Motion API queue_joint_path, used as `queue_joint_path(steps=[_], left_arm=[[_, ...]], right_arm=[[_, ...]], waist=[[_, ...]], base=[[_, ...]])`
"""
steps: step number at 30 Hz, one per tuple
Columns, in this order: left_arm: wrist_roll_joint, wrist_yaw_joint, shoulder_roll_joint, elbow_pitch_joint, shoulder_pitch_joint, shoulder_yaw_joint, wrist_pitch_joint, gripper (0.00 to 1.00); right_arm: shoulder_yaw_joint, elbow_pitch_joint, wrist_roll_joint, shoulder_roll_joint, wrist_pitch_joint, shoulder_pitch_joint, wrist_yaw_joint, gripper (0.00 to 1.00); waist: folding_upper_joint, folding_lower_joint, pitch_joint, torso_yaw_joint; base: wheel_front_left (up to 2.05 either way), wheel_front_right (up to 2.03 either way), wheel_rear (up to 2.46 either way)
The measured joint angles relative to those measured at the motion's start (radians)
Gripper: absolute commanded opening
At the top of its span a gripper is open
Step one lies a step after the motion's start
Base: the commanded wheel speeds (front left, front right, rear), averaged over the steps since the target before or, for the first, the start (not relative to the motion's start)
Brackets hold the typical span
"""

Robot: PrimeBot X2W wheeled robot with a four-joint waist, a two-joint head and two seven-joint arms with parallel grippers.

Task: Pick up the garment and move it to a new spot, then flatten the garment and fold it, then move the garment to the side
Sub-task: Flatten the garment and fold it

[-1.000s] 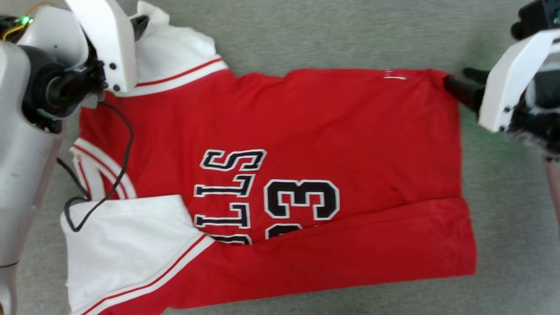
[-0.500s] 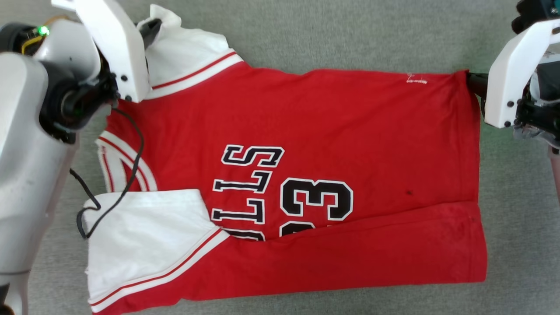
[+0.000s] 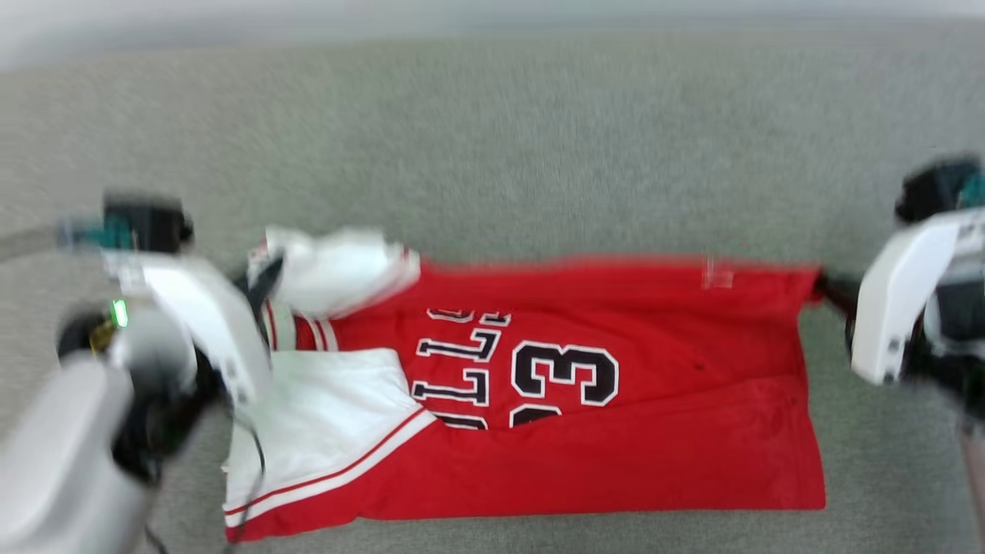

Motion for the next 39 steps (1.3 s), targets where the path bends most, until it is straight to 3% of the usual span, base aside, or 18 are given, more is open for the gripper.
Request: queue_joint_path(steps=[7,8,9,10,11,19,26,33,39], left_arm=[[-0.063,0.053,-0.016,-0.067,0.291,0.002,-0.058,0.00],[-0.079,0.065,-0.020,-0.068,0.349,0.000,-0.063,0.00],[-0.083,0.067,-0.023,-0.067,0.373,0.000,-0.066,0.00],[-0.081,0.072,-0.026,-0.064,0.391,-0.001,-0.077,0.25],[-0.082,0.078,-0.031,-0.061,0.404,-0.001,-0.085,1.00],[-0.084,0.087,-0.059,-0.068,0.489,0.006,-0.169,1.00],[0.041,0.164,-0.058,-0.161,0.496,0.052,-0.350,1.00],[0.198,0.237,-0.088,-0.201,0.457,0.083,-0.585,1.00],[0.302,0.269,-0.102,-0.230,0.456,0.082,-0.662,1.00]], right_arm=[[-0.081,-0.006,-0.003,0.055,-0.031,0.212,0.000,0.00],[-0.097,0.004,-0.009,0.075,-0.050,0.256,0.000,0.17],[-0.106,0.010,-0.013,0.085,-0.060,0.275,0.000,0.57],[-0.111,0.020,-0.011,0.095,-0.059,0.295,0.000,1.00],[-0.112,0.026,-0.011,0.105,-0.062,0.316,0.000,1.00],[-0.132,0.009,-0.001,0.141,-0.145,0.398,0.000,1.00],[-0.183,-0.124,-0.035,0.134,-0.221,0.407,0.000,1.00],[-0.230,-0.193,-0.089,0.106,-0.126,0.403,0.000,1.00],[-0.226,-0.180,-0.113,0.097,-0.012,0.405,0.000,1.00]], waist=[[0.0000,-0.0001,-0.096,0.015],[0.0000,-0.0001,-0.112,0.016],[0.0000,-0.0001,-0.118,0.016],[0.0000,-0.0001,-0.124,0.017],[0.0000,-0.0002,-0.129,0.016],[0.0000,-0.0001,-0.170,-0.005],[0.0000,-0.0001,-0.213,-0.024],[0.0000,-0.0001,-0.249,-0.023],[0.0000,-0.0001,-0.256,0.009]], base=[[0.00,0.00,0.00],[0.00,0.00,0.00],[0.00,0.00,0.00],[0.00,0.00,0.00],[0.00,0.00,0.00],[0.00,0.00,0.00],[0.00,0.00,0.00],[0.00,0.00,0.00],[0.00,0.00,0.00]])
